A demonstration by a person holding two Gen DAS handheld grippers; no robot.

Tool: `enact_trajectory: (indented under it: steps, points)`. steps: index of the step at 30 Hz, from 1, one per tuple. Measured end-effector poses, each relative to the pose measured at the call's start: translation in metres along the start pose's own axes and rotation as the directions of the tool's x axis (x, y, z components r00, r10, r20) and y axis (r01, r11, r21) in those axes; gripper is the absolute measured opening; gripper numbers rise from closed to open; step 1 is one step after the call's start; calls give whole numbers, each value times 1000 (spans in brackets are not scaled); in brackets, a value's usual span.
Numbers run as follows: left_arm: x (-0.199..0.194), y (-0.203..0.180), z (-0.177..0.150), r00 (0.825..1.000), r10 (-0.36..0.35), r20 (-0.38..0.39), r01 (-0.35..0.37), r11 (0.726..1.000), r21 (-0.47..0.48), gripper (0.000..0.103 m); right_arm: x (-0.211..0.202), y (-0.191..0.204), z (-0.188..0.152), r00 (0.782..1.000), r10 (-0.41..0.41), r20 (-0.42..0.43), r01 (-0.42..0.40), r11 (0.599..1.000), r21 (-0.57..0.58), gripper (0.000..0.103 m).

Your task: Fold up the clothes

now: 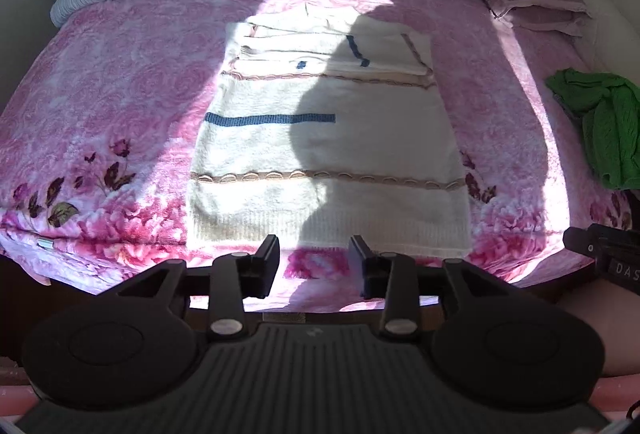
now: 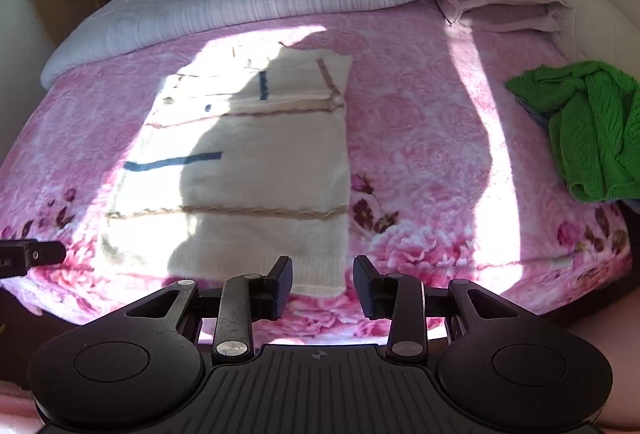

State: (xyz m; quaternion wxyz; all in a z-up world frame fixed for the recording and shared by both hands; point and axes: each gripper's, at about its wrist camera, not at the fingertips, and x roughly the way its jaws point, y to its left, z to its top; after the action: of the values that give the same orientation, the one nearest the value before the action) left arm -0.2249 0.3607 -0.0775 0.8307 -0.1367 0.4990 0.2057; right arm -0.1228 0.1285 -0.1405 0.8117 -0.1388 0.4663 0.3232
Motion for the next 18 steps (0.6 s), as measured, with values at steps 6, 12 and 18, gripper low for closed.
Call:
enact_trajectory:
  steps: [6,12,18]
  points:
    - [-21,-14,-29,999,30,27,-31,998,48,34,-7,8,-35,996,58,-69,-57,998,14,39]
    - [-35,-21,-51,998,46,47,-50,995,85,34,-20,13,-54,994,55,-91,-53,998,22,39]
    - [-47,-15,-68,997,58,54,-63,994,85,34,-32,22,-65,995,43,-93,-42,999,16,40]
